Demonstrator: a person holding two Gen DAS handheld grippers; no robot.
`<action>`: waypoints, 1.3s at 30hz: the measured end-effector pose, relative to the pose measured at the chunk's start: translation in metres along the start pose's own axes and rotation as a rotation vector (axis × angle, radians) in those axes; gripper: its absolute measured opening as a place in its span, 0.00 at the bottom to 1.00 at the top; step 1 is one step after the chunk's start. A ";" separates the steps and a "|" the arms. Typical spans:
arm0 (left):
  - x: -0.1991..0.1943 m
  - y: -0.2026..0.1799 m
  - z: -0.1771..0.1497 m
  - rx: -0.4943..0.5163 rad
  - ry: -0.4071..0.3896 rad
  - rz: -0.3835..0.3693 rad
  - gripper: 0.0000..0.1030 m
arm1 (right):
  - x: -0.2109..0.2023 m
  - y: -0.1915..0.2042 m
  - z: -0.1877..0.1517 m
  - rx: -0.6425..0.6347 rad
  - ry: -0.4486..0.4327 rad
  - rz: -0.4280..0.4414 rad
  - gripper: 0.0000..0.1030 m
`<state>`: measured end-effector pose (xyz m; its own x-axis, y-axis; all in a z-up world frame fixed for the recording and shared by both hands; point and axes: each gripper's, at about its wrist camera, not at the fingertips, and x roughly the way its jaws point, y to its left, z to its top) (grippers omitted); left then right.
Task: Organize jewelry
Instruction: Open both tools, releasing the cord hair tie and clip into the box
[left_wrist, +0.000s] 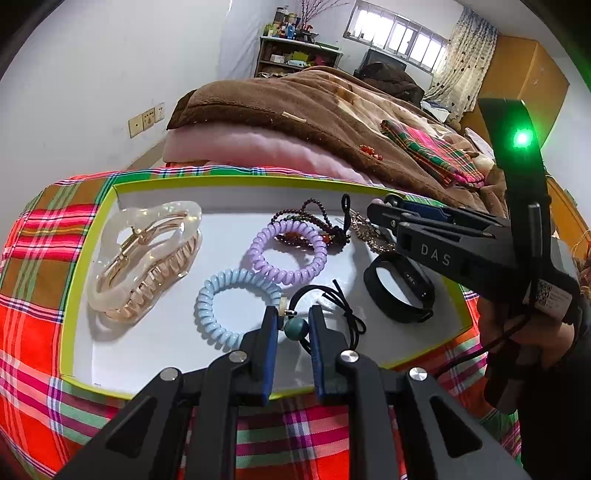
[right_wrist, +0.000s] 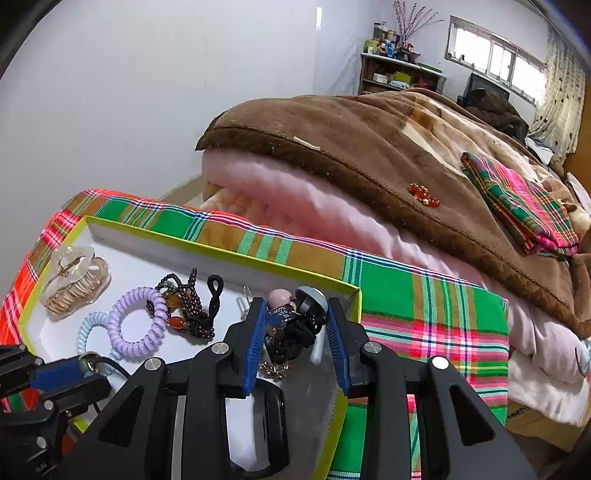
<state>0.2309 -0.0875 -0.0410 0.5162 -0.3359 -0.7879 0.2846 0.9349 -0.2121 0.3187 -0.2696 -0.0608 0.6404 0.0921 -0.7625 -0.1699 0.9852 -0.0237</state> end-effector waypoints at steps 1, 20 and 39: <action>0.000 0.000 0.000 0.001 -0.001 0.003 0.17 | 0.000 0.000 0.000 -0.002 0.001 0.001 0.33; 0.000 0.003 0.001 -0.008 0.001 0.018 0.27 | 0.006 0.002 -0.001 0.006 0.008 0.008 0.33; -0.016 -0.001 0.001 0.007 -0.043 0.058 0.44 | -0.016 0.003 -0.005 0.031 -0.034 0.014 0.49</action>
<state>0.2232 -0.0833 -0.0279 0.5664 -0.2863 -0.7728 0.2586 0.9521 -0.1632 0.3047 -0.2691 -0.0520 0.6634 0.1103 -0.7401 -0.1563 0.9877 0.0071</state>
